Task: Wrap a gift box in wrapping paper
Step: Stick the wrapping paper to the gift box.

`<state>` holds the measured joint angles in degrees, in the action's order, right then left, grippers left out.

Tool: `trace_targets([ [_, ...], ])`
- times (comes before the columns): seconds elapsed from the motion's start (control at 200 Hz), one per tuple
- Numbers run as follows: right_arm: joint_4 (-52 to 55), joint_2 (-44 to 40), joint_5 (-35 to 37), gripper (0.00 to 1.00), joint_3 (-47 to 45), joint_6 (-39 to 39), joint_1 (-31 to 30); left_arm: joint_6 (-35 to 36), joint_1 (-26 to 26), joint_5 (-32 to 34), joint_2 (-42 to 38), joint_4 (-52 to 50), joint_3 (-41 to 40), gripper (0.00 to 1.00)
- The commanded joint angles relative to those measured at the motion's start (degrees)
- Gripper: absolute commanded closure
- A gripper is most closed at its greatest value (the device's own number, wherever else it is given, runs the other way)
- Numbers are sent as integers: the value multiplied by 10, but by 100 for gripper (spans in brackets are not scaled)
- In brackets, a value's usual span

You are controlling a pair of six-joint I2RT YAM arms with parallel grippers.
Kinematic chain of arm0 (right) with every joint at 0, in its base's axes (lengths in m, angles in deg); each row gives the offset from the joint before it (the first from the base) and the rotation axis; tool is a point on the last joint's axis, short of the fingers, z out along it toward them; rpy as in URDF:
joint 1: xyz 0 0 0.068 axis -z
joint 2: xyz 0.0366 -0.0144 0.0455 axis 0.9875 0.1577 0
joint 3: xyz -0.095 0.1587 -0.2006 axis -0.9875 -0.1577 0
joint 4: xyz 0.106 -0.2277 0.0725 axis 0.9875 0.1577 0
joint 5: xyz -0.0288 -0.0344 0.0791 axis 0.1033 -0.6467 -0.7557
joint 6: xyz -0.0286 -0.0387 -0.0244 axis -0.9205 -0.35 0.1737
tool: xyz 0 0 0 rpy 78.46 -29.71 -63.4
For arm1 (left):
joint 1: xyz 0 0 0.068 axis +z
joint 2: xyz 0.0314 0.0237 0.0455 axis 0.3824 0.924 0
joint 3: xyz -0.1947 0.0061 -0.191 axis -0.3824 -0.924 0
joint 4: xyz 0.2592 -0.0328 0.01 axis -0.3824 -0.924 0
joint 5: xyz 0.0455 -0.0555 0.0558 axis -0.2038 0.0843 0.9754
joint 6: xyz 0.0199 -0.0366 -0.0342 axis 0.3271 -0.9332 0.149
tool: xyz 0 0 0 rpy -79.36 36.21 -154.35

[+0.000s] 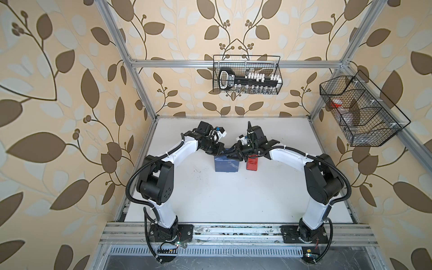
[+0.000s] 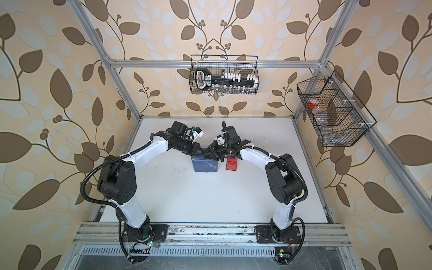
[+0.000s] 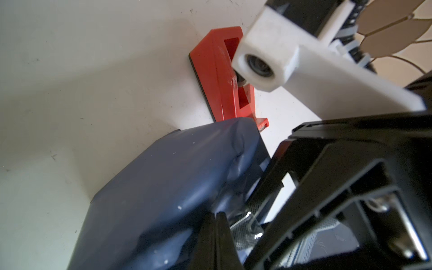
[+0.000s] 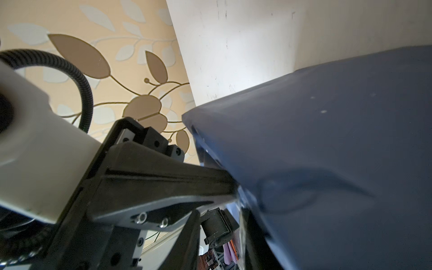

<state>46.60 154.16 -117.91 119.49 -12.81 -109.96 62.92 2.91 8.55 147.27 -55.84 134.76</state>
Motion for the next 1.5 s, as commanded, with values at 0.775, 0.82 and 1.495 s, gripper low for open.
trace_targets([
  [0.775,22,-84,44,100,-117,61,-22,29,-4,115,29,-56,-45,100],
  [0.82,14,-86,44,100,-126,65,-23,29,-4,116,29,-55,-45,100],
  [1.495,112,-204,75,84,-146,-48,-15,27,-5,117,24,-45,-52,100],
])
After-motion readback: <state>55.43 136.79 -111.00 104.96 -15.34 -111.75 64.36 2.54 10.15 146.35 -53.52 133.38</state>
